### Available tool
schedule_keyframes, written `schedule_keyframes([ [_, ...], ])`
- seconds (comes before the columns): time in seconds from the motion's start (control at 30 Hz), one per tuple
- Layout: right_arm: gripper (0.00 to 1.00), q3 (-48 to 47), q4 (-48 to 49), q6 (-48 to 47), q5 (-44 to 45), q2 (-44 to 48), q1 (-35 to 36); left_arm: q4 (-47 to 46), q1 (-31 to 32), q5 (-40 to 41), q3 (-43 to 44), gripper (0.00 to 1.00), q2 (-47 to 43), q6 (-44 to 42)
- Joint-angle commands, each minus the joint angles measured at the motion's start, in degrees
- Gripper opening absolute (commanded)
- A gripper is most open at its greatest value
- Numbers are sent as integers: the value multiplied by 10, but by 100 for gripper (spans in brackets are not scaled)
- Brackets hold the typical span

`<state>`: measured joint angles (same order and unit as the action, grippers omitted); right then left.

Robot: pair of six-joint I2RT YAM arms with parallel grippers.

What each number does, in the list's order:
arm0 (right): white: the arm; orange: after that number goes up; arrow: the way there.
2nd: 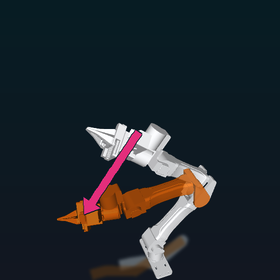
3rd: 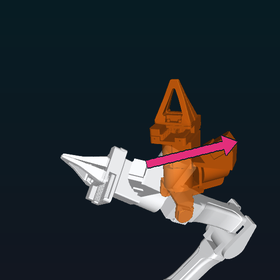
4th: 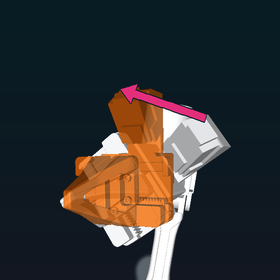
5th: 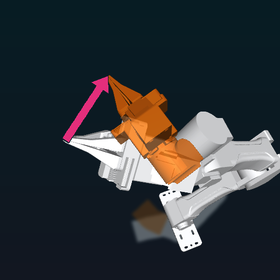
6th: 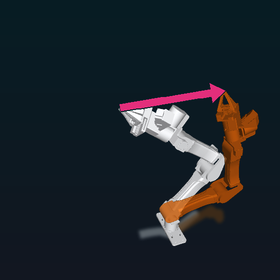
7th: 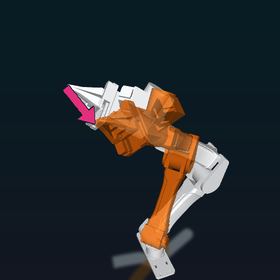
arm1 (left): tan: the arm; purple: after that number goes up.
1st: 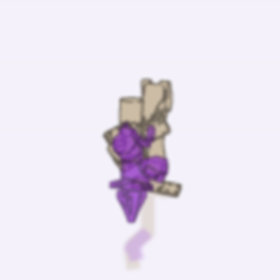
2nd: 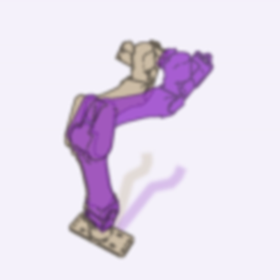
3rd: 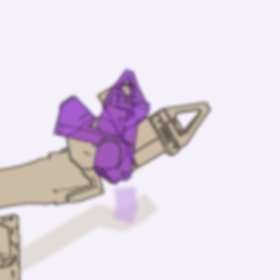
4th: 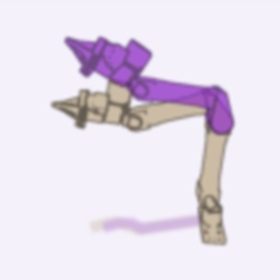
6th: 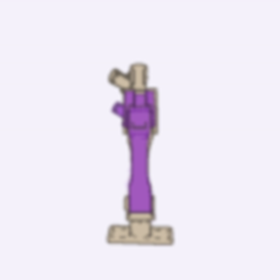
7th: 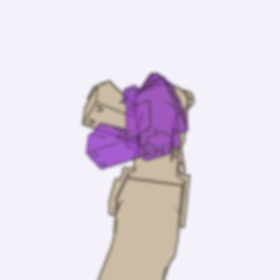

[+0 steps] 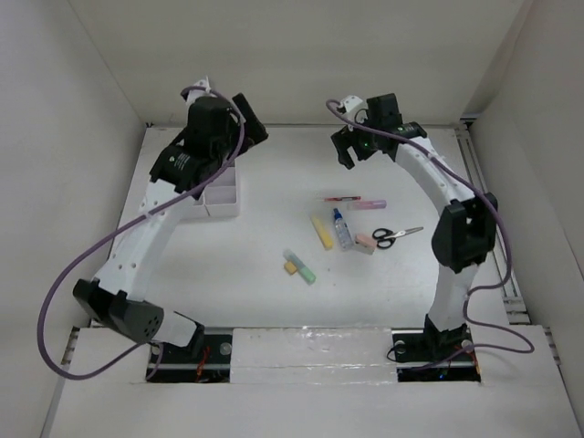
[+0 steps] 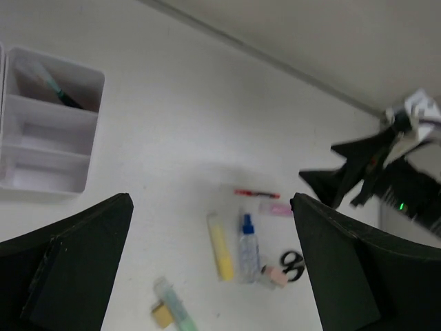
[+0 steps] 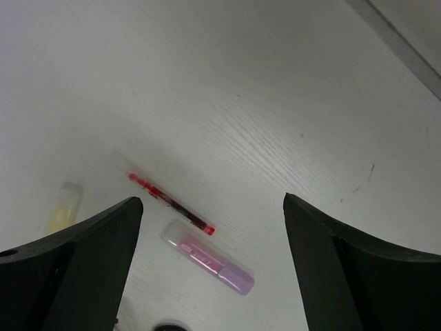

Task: Sort the stationery into containers
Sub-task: Pick up the pen from the center of the board.

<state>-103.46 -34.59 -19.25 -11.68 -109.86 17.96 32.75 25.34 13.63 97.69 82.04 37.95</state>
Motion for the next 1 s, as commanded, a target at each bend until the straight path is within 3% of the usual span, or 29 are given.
schedule_keyframes([
  [0.0, 90, -86, -69, -114, -42, -71, -10, 4, 7, -47, -84, 100, -34, -41],
  [0.17, 95, -45, -14, -108, -58, -84, -21, 32, 12, -19, -118, 100, -85, -121],
  [0.27, 94, 44, 51, -108, -82, -44, -27, 16, 12, -19, -170, 100, -128, -130],
  [0.47, 90, 115, 76, -114, -47, -38, -10, -32, 1, -52, -239, 100, -154, -135],
  [0.83, 76, 108, 81, -125, -24, -75, 3, -52, 1, -57, -265, 100, -182, -146],
  [0.97, 76, 120, 88, -125, -29, -75, 3, -52, 1, -57, -265, 100, -182, -146],
])
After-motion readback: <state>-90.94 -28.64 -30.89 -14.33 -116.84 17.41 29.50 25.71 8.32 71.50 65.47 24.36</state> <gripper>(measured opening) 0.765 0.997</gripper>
